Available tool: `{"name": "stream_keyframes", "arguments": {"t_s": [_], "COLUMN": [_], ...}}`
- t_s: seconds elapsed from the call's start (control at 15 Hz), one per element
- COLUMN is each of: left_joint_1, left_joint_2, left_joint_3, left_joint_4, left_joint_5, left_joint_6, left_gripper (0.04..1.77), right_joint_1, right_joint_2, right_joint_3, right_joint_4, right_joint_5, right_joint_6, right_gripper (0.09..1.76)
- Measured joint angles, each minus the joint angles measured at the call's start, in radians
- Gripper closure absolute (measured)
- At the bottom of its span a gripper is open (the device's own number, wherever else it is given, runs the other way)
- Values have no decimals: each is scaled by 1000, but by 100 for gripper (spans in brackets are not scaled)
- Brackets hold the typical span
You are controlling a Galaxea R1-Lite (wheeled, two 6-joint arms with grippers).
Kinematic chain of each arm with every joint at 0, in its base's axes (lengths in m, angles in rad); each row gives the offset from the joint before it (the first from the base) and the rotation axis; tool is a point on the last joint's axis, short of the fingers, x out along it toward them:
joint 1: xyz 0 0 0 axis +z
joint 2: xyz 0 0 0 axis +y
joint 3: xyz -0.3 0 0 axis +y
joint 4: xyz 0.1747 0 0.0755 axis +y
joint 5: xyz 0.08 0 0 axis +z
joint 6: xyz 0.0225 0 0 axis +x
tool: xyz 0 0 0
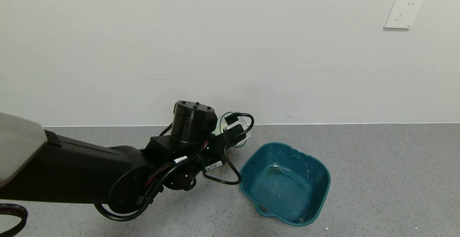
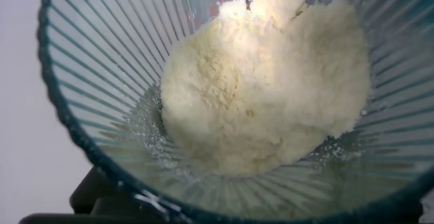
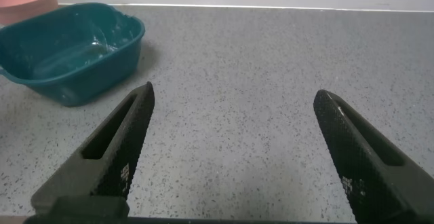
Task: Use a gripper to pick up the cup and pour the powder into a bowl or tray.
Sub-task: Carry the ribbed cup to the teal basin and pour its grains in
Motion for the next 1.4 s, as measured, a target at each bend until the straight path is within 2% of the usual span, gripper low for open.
{"name": "stream_keyframes", "arguments": {"t_s": [0.07, 0.67, 0.87, 1.4], "left_joint_1": [-11, -103, -117, -150], "left_joint_2": [16, 121, 147, 221], "left_joint_3": [-13, -146, -189, -290], "left_joint_4": [0, -5, -10, -12], "left_joint_5": [31, 170, 196, 266], "left_joint_6": [43, 481, 641, 921], "left_gripper": [55, 56, 56, 56], "right_joint_1": [0, 0, 0, 0], "right_joint_2": [0, 0, 0, 0], "right_joint_3": [0, 0, 0, 0], "right_joint_4": [0, 0, 0, 0], "right_joint_5": [0, 0, 0, 0], "right_joint_6": [0, 0, 0, 0], "right_gripper": [14, 14, 14, 14]}}
